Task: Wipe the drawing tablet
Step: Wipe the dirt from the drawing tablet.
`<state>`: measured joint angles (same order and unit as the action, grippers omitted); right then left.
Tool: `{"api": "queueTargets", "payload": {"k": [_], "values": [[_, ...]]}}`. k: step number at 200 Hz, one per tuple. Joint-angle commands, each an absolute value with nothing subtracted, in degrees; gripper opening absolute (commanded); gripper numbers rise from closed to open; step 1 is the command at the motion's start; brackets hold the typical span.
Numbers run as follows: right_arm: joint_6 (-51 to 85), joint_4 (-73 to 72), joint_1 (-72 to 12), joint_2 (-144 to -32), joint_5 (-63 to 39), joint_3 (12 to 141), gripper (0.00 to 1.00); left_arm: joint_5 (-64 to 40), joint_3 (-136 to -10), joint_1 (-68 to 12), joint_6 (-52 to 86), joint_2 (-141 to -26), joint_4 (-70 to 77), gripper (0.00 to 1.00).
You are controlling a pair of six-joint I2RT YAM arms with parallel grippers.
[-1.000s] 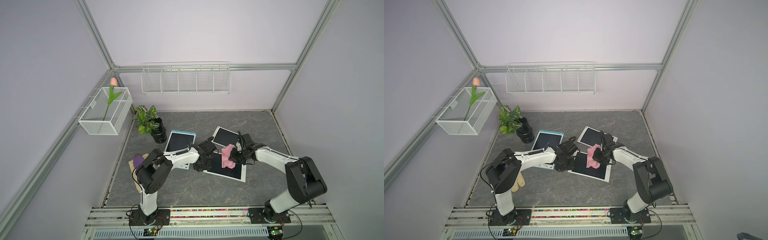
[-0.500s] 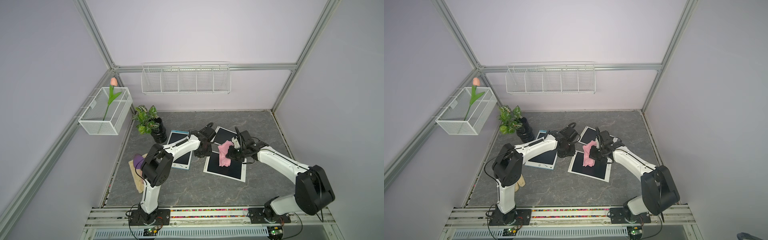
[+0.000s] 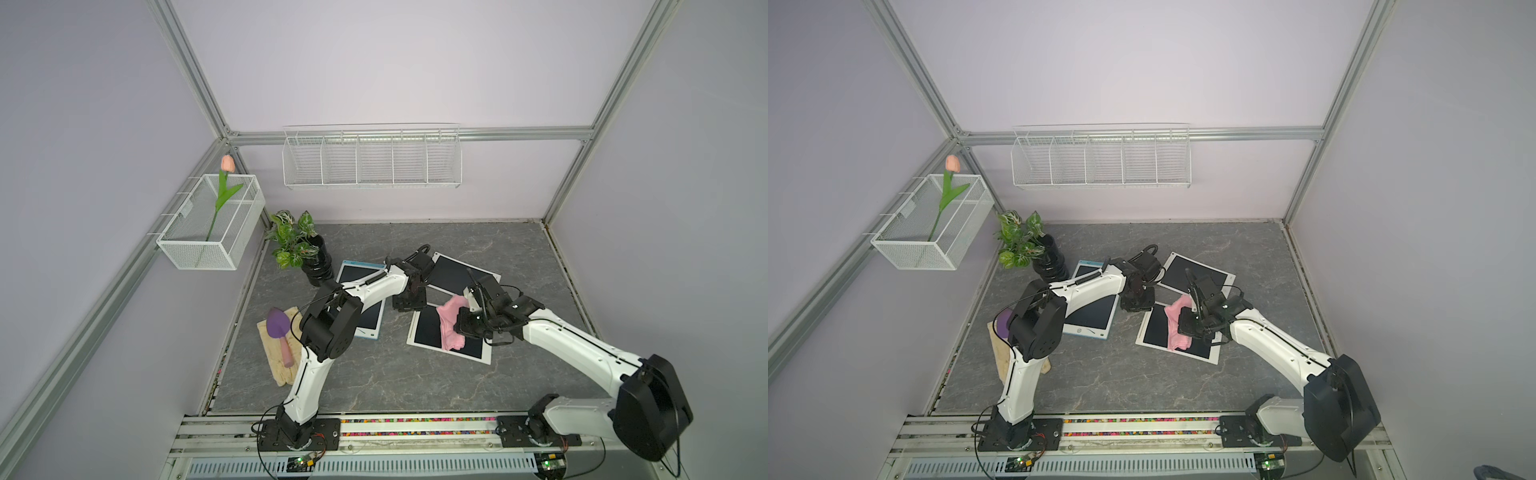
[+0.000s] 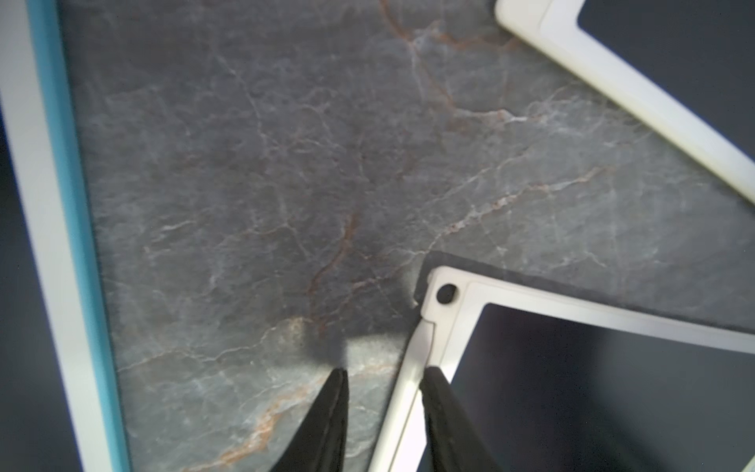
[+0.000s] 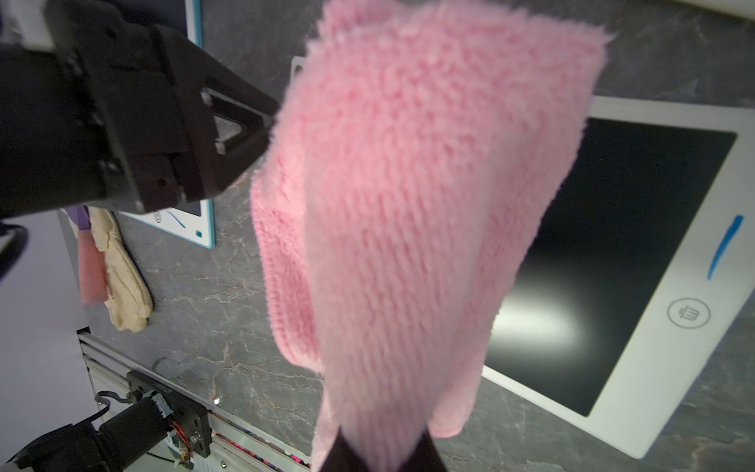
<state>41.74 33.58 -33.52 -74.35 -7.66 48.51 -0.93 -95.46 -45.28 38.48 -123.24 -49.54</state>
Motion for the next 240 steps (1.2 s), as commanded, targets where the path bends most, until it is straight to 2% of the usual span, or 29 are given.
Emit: {"api": "queueTargets", "payload": {"k": [1,110,186,240], "values": [[43.45,34.97,-34.38,-73.47,-6.27,47.2,0.07,-0.81,-97.46,-45.53,37.4,-124.42,-50.99,0.35],[44.01,36.48,-37.41,-71.09,-4.7,47.04,0.07,5.7,-101.53,-48.25,35.54,-129.42,-57.39,0.35],[44.85,35.84,-41.45,-71.85,-3.98,47.55,0.07,5.67,-102.57,-47.87,35.14,-130.03,-57.74,0.32],[50.11,37.06,-43.18,-72.38,1.42,48.13,0.07,2.11,-102.97,-46.66,28.79,-130.87,-57.56,0.31]]}}
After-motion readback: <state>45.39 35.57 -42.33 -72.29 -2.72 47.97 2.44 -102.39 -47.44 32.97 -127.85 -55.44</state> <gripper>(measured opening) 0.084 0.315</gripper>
